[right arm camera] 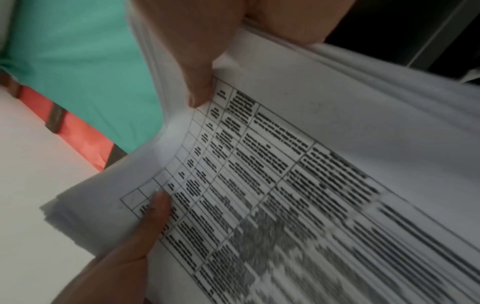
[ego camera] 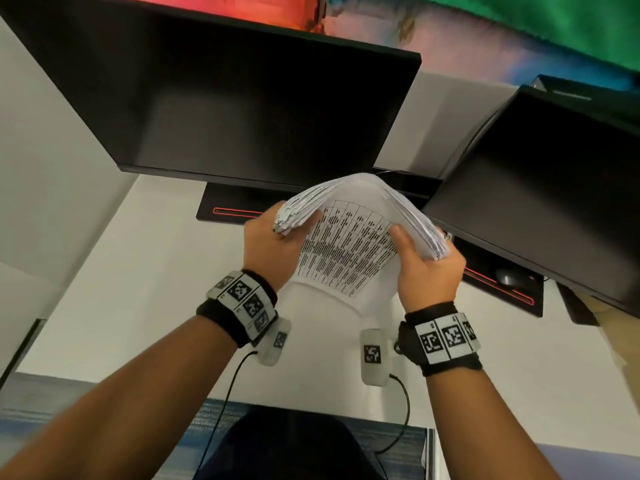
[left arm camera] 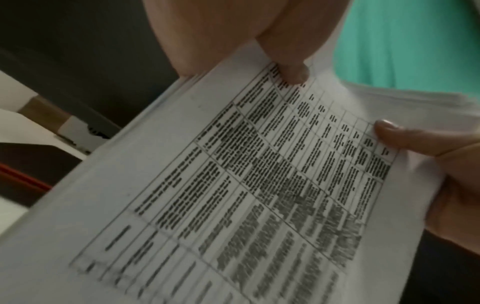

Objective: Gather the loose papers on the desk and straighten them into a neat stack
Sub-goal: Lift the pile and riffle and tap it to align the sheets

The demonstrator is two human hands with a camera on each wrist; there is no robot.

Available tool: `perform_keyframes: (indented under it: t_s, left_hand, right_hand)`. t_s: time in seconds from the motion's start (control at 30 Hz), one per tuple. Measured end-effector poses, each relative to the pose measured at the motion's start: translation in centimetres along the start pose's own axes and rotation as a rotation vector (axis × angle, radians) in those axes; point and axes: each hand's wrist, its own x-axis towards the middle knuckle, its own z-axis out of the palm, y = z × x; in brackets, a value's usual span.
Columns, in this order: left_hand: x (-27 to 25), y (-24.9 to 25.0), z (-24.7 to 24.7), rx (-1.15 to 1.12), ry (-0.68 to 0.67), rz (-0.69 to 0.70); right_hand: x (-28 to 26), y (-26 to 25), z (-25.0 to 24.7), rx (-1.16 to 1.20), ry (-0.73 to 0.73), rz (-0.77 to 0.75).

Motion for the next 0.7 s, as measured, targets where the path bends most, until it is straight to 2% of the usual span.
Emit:
perform_keyframes:
  t_s: [0.1, 0.17, 0.27, 0.33, 0.4, 0.53, 0.6, 0.7]
  left_hand:
    - [-0.7, -1.1, -0.7, -0.038, -0.054, -0.063]
    - [-1.1, -2.6, -1.4, -0.159, -0.124, -0.128]
    - [-0.9, -3.6, -1.8, -0.253, -0.256, -0.225]
    - [-0.5, -4.0, -1.6, -0.078, -0.305, -0.235]
    - [-0.2, -4.0, -1.9, 0.079, -0.296, -0.231]
    - [0.7, -1.7, -3.0, 0.138, -0.251, -0.085]
    - [1.7, 0.7, -3.9, 0.174, -0.258, -0.007]
    - [3.4, 4.0, -5.0, 0.464, -0.369, 0.278]
  right_hand:
    - [-1.1, 0.3, -0.6, 0.043, 0.013, 0.013]
    - [-1.3, 0.8, -1.0, 0.115, 0.019, 0.054]
    - [-0.9, 1.3, -1.0, 0.078, 0.034, 0.046]
    - [-0.4, 1.2, -0.9, 0.055, 0.047, 0.057]
    - [0.0, 0.9, -0.9, 0.014, 0.003, 0.045]
    - [1.1, -0.4, -1.5, -0.11, -0.059, -0.011]
    - [1.9, -1.1, -2.1, -0.262, -0.106, -0.018]
    - [2.8, -2.8, -1.4, -0.563, -0.297, -0.064]
